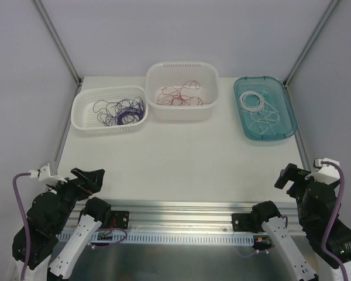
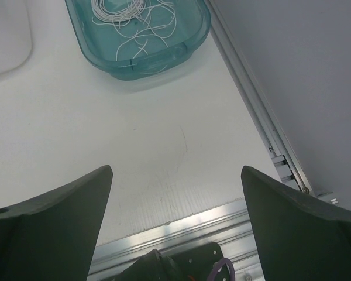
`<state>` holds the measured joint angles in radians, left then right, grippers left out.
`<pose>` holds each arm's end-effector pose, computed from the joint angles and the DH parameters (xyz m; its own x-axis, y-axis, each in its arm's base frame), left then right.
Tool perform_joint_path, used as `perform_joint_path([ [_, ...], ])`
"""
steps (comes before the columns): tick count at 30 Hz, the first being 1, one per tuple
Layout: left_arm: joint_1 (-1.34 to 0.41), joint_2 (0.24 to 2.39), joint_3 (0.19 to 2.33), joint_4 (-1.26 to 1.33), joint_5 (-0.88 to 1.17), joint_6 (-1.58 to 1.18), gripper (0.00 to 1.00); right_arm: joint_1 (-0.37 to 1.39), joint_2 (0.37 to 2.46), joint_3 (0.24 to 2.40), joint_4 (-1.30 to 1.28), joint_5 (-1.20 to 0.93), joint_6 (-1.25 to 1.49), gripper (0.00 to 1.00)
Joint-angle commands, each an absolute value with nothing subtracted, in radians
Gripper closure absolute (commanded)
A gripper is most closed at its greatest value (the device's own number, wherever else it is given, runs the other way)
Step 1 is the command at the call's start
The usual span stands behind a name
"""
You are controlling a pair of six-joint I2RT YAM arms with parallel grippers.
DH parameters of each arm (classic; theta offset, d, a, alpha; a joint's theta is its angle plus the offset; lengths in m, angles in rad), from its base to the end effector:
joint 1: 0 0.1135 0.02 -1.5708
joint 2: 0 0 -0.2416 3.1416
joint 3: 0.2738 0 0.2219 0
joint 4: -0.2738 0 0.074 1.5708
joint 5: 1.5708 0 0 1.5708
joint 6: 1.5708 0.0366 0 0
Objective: Untangle the cables
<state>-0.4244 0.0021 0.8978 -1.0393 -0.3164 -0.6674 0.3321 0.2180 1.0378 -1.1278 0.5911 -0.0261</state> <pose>-0.0202 0.0216 0.3027 -0.1709 -0.5682 -0.8049 0.0062 0.8163 -0.5776 -0.0070 -0.0240 0.3312 -0.2925 -0.1238 -0.9482 0.2238 0.9552 -0.1937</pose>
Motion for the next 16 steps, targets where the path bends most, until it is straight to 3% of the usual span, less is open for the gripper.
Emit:
perform_joint_path([
  [1,-0.425,-0.101,0.923,-1.075,-0.259,-0.680,0.01,0.336,0.201,1.063,-1.152,0.637,-0.008,0.03],
  [16,-0.425,-0.123,0.928,-1.164,-0.239,-0.719,0.01,0.334,0.233,1.060,-1.147,0.640,-0.006,0.03],
])
